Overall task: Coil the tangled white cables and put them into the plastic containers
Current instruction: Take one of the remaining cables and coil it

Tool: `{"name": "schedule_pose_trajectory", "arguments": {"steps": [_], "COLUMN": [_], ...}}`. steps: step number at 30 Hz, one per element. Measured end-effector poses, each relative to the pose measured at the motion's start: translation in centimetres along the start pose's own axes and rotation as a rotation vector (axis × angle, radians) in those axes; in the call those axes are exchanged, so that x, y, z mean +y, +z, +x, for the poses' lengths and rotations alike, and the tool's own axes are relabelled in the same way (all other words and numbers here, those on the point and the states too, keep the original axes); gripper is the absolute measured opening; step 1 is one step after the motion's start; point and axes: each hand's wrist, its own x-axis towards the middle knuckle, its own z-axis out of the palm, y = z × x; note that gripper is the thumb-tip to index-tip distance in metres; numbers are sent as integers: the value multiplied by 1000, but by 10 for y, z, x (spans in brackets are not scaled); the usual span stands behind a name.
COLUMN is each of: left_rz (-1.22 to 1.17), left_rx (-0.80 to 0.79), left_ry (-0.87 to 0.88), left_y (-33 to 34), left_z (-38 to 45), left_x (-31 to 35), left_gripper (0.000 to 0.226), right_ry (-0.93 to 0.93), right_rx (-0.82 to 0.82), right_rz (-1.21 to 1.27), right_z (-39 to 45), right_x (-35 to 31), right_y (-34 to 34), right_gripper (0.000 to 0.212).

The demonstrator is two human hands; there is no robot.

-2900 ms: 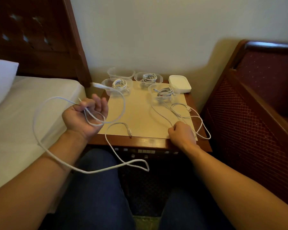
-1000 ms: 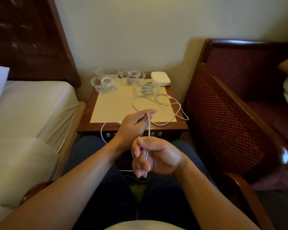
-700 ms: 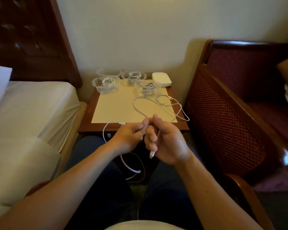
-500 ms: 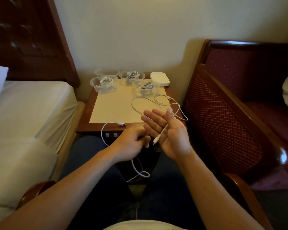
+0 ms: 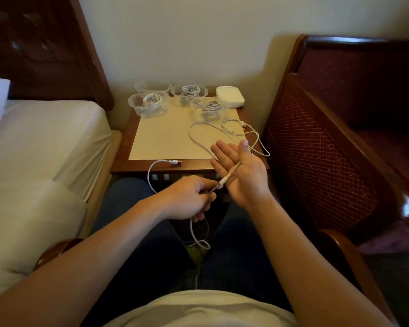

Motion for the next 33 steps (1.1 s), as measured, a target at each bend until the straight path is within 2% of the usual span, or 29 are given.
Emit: {"name": "schedule_pose_trajectory", "arguments": {"steps": [2, 4, 6, 8, 10, 13, 16, 18, 20, 23, 26, 30, 33], "left_rz": [-52, 11, 96, 168, 295, 482, 474, 398, 255, -117, -414, -690, -753], "left_rx": [3, 29, 52, 86, 161, 271, 407, 499, 515, 445, 353, 256, 226], "left_ry": [-9, 16, 8, -9, 29, 172, 373, 433, 427, 351, 274, 150, 128], "left_y": [0, -5, -14, -23, -31, -40, -43, -46, -48, -45, -39, -33, -33], "left_z": [0, 1, -1, -3, -3, -4, -4, -1, 3, 2, -2, -3, -1], "left_x": [0, 0, 0, -1, -2, -1, -3, -9, -18, -27, -24, -18, -17], "left_gripper": [29, 24, 16, 13, 15, 12, 5, 6, 3, 16, 25, 31, 30], "right_ry": [-7, -27, -85, -123, -26, 156, 353, 519, 649, 713, 724, 724, 723], "right_rx": [-2, -10, -30, -86, -177, -286, -310, -382, -507, -690, -784, -827, -833], "right_rz": [-47, -242, -597, -991, -1213, -1257, -1114, -861, -562, -205, -58, 119, 160], "right_z": [3, 5, 10, 14, 13, 4, -2, -4, -3, -3, -4, -4, -6], "right_x": [-1, -1, 1, 3, 3, 6, 12, 13, 13, 12, 11, 9, 10], "right_y": [0, -2, -10, -20, -24, -16, -9, -8, -13, -19, -19, -11, -8], "right_gripper": [57, 45, 25, 18, 24, 58, 80, 84, 79, 57, 48, 47, 47]}}
